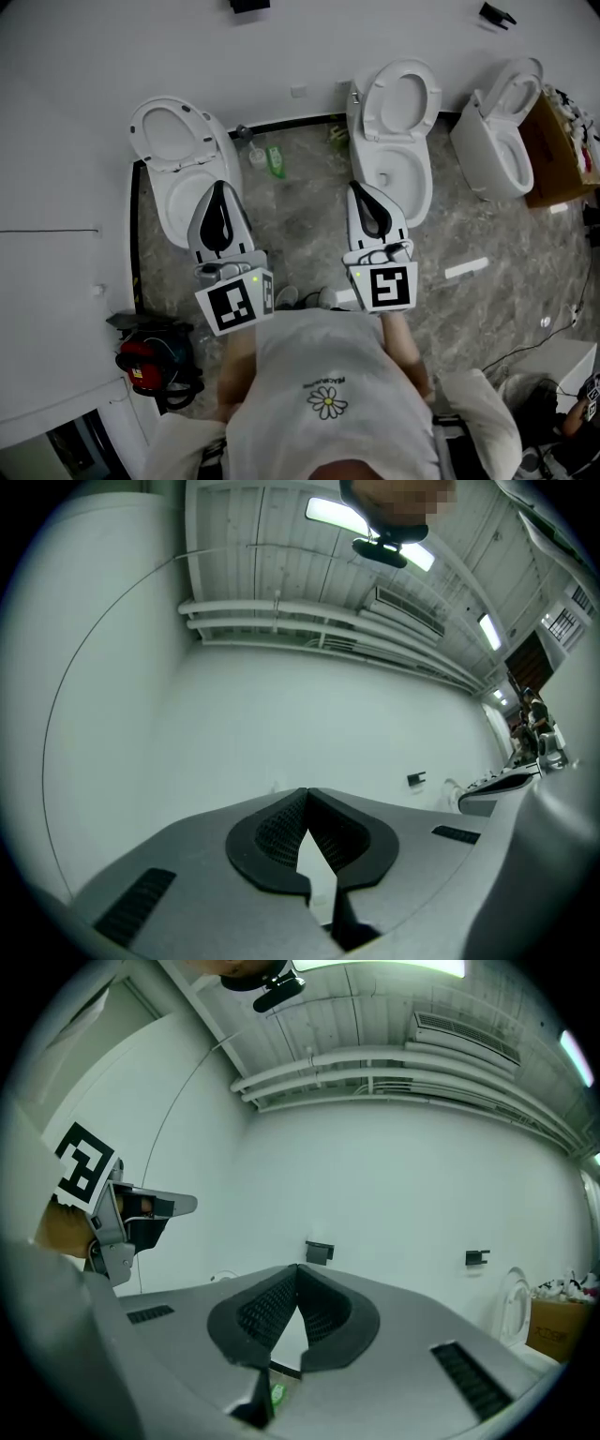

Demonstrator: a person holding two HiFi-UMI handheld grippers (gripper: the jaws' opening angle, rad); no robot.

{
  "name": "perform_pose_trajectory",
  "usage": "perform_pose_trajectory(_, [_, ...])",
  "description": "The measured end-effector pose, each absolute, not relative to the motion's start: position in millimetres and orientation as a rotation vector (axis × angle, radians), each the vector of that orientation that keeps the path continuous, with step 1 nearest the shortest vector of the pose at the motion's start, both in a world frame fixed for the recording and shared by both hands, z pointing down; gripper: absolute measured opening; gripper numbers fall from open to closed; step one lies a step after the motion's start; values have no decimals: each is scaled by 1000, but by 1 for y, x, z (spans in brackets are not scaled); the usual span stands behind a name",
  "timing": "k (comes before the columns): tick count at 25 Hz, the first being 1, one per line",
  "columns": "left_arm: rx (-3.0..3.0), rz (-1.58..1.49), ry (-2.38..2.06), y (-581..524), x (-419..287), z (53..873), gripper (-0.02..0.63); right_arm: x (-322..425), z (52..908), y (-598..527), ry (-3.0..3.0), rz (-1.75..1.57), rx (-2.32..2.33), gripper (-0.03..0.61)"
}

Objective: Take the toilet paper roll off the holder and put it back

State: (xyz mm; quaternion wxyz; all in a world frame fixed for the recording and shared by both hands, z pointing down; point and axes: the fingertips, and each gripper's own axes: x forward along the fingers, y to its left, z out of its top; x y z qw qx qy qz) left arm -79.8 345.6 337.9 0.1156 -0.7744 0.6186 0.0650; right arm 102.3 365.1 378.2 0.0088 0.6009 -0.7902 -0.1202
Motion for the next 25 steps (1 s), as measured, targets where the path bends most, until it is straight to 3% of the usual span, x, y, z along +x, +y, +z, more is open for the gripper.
perform_pose_trajectory(14, [-2212,235,1865,327,-54,339,18,124,393,367,-2558,-373,1756,11])
perform_pose_trajectory(25, [-2209,403,1806,213,-52,326,17,133,380,256,-2517,-583,1827,11])
